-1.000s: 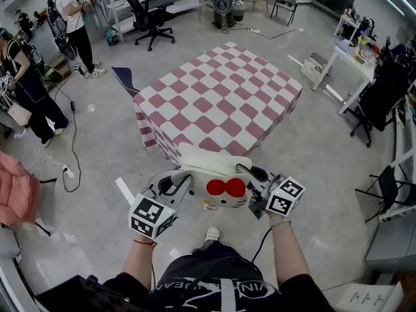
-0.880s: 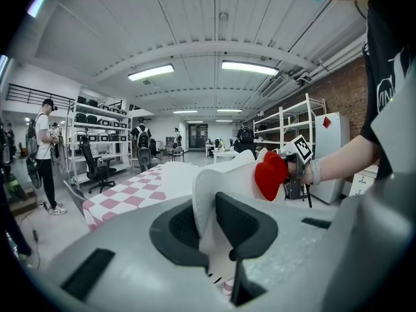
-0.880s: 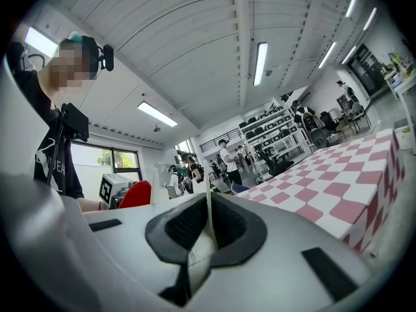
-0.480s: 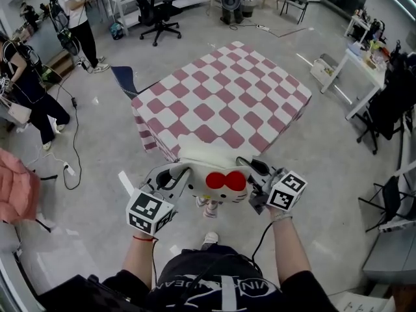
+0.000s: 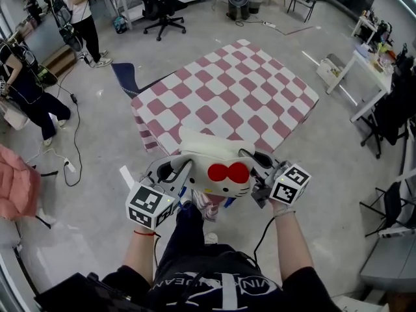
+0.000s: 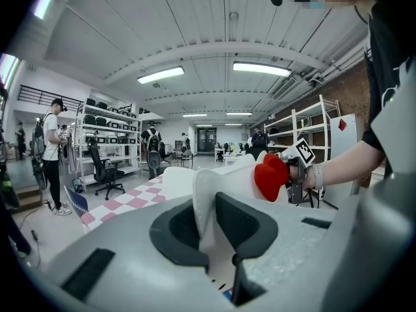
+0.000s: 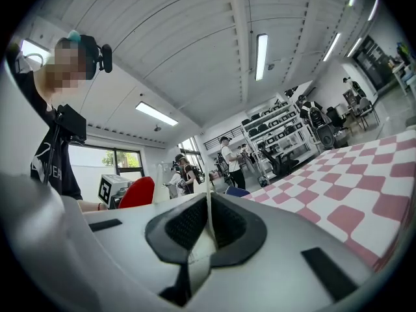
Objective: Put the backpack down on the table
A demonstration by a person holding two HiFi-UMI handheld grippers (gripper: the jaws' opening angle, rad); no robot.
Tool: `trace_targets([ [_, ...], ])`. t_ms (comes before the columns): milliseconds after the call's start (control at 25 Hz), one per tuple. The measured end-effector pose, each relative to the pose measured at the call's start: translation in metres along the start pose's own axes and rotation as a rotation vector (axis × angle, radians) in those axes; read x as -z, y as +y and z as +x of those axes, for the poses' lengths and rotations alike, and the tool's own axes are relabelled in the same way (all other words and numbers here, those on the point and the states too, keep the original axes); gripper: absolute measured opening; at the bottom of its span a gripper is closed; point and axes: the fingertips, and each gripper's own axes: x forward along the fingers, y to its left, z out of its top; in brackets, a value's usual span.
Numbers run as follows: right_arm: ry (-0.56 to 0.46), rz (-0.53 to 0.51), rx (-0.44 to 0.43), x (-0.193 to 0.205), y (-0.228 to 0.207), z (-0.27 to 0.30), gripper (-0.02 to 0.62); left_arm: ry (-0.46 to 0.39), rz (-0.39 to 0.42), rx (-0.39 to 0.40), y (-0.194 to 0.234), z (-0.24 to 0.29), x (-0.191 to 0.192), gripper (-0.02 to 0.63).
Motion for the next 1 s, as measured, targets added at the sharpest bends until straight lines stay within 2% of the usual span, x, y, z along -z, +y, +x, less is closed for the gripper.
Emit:
trace_targets([
  [240,0.024,0.024,0.024,-0.004,-0.038,0.029,0.011,0.022,-0.051,0.025,0.035,0.039,0.005,0.055],
  [600,0.001,0.036,0.063,-0.027,-0.094,0.059,0.011,0.033,-0.044,0.072,0.078,0.092,-0.014,0.055],
  [1000,-0.012,0.049,0.099,-0.037,-0.142,0.088,0.011,0.055,-0.043,0.110,0.117,0.138,-0.018,0.055],
])
